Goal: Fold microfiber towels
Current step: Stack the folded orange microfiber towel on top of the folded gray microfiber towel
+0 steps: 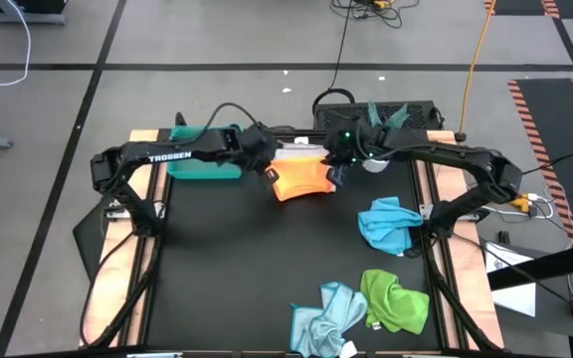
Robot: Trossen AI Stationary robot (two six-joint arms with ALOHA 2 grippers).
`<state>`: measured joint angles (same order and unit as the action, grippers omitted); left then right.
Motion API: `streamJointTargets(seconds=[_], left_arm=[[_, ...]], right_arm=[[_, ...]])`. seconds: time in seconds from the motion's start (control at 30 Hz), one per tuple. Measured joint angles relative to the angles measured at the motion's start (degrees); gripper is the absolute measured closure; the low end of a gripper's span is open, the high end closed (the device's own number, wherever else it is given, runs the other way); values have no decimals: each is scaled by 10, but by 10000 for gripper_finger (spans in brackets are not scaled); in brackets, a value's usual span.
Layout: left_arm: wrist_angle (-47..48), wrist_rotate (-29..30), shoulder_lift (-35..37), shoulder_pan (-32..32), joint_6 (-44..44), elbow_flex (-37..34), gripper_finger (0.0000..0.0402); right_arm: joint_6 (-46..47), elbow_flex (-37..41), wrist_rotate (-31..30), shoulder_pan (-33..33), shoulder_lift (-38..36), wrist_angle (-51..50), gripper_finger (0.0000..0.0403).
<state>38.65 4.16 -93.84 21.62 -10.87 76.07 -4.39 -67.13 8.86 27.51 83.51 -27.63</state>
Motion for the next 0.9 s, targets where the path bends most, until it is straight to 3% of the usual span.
streamJointTargets(seconds=[0.2, 0.43, 0.7, 0.9], left_arm=[[-47, -46, -18, 31, 14, 0, 401], [-54, -101, -91, 38, 33, 0, 400], [-61, -79, -119, 52, 48, 2, 400], [-58, -75, -111, 82, 50, 19, 399]], right_arm=[[-24, 0, -22, 22, 11, -4, 403], [-35, 0, -21, 56, 11, -6, 403], [-34, 41, -11, 70, 47, 26, 403], [-30, 96, -15, 74, 68, 126, 399]])
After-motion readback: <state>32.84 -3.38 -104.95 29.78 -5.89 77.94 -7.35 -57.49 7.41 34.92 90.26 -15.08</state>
